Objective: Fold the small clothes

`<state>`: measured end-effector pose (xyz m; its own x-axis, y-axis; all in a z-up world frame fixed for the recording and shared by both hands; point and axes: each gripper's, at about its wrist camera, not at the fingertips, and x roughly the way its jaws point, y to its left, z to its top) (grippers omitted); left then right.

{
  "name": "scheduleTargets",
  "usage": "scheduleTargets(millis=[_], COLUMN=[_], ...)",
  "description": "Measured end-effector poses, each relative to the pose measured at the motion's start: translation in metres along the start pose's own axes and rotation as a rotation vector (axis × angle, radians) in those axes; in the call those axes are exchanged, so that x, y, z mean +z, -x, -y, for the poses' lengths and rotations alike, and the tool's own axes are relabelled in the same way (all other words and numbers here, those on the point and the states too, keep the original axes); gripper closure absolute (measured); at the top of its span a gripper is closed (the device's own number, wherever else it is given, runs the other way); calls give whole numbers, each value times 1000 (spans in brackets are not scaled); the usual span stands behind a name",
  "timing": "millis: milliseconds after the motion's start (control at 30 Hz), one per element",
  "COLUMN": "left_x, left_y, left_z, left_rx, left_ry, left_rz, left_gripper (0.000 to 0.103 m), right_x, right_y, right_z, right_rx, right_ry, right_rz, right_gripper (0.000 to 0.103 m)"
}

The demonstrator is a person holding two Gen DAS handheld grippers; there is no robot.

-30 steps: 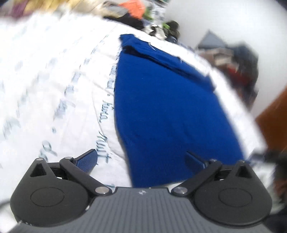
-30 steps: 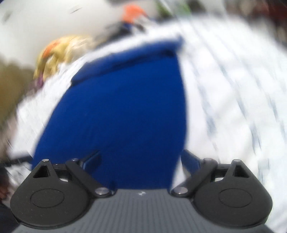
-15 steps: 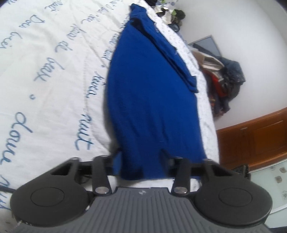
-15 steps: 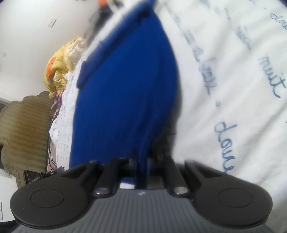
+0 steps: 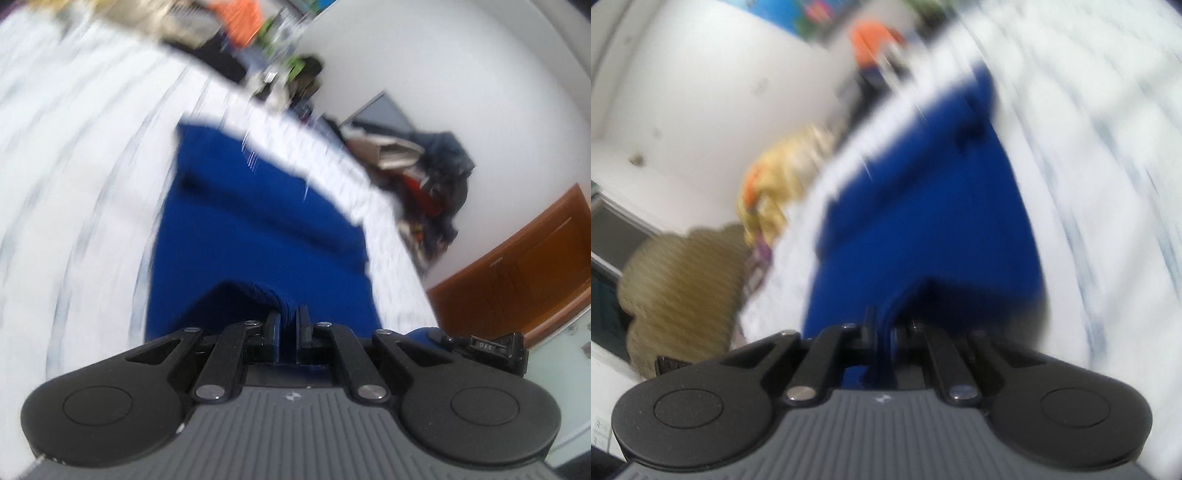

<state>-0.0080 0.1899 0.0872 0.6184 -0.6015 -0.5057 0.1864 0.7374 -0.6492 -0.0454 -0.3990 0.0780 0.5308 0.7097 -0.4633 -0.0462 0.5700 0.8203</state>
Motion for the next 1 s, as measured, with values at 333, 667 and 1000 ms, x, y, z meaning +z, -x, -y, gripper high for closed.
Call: scheduleTargets(millis=[333,667,1000], left_x=[160,200,46], left_y=[-155,-211,-107], left_z=[-9,-58,-74], left_rx=[128,294,241], left_ry=[-94,73,237], left_rz=[102,272,105], left_gripper=[96,9,9], right_x=[210,234,108], right_y=[-138,-232,-116], right_z=[50,91,56], right_rx=[-28,-148,-377], right_ry=[-72,-235,24], right_rz=[125,200,96], right_gripper=[97,54,16])
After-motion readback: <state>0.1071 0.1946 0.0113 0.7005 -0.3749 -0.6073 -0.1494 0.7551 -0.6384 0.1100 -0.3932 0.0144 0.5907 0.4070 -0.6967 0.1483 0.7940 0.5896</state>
